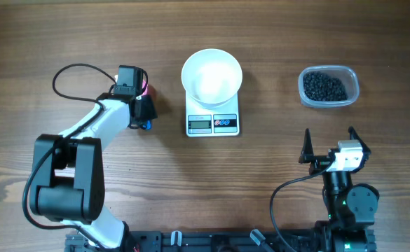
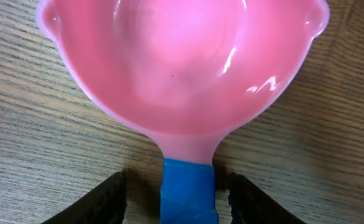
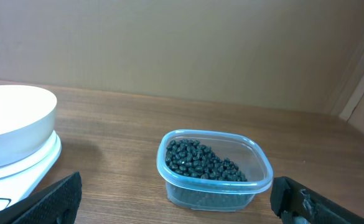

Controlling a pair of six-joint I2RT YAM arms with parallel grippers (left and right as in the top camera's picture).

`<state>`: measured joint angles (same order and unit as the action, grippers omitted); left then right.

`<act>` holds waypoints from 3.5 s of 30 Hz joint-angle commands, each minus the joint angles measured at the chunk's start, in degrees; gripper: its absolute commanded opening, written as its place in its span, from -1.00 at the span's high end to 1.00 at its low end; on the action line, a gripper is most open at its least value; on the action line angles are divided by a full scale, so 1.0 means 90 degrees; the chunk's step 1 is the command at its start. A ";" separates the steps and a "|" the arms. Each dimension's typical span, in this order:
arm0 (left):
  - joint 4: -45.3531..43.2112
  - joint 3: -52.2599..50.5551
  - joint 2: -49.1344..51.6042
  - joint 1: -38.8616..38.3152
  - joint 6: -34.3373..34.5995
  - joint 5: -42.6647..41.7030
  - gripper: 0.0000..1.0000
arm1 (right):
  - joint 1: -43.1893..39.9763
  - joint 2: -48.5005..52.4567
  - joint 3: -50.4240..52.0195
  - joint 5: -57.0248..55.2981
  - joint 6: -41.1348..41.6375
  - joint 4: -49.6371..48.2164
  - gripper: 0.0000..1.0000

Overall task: Scoop item into bowl and weigh 150g on scale
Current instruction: 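Close the left gripper on the blue handle and lift the scoop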

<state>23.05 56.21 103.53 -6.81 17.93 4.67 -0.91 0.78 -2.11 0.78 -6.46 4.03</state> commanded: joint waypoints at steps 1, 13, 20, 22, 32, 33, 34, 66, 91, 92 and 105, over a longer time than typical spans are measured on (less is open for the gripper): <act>-0.0017 -0.0056 0.0141 -0.0019 0.0102 0.0005 -0.11 | 0.0017 -0.0039 -0.0007 -0.0087 0.0051 -0.0022 -0.99; -0.0629 -0.0056 0.0143 -0.0017 0.0104 0.0163 0.26 | 0.0017 -0.0039 -0.0007 -0.0087 0.0051 -0.0022 -0.99; -0.0590 -0.0056 0.0143 -0.0017 0.0104 0.0158 0.53 | 0.0017 -0.0039 -0.0007 -0.0087 0.0051 -0.0022 -0.99; -0.0542 -0.0056 0.0141 -0.0019 0.0104 0.0155 0.56 | 0.0017 -0.0039 -0.0007 -0.0087 0.0053 -0.0022 -1.00; -0.0656 -0.0029 -0.0374 -0.0005 0.0355 0.0160 0.73 | 0.0017 -0.0039 -0.0007 -0.0087 0.0051 -0.0022 -0.99; -0.0653 -0.0029 -0.0454 -0.0005 0.0432 0.0155 0.74 | 0.0017 -0.0039 -0.0007 -0.0087 0.0053 -0.0022 -0.99; -0.0622 -0.0029 -0.0469 -0.0005 0.0610 0.0155 0.74 | 0.0017 -0.0039 -0.0007 -0.0087 0.0051 -0.0022 -1.00; 0.2584 0.2001 0.0073 -0.0007 0.1205 0.0515 -0.37 | 0.0017 -0.0039 -0.0007 -0.0087 0.0053 -0.0022 -0.99; 0.2176 0.1909 0.1586 -0.0046 0.1375 0.0495 0.60 | 0.0017 -0.0039 -0.0007 -0.0087 0.0051 -0.0022 -0.99; 0.2176 0.1919 0.1569 -0.0046 0.1375 0.0493 0.61 | 0.0017 -0.0039 -0.0007 -0.0087 0.0053 -0.0022 -0.99; 0.2047 0.1923 0.1161 0.1005 0.0874 -0.1377 0.70 | 0.0017 -0.0039 -0.0007 0.0221 0.0248 -0.0250 -1.00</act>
<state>41.93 74.48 114.54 -0.97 29.26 0.67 -0.91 0.78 -2.11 0.58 -6.24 2.35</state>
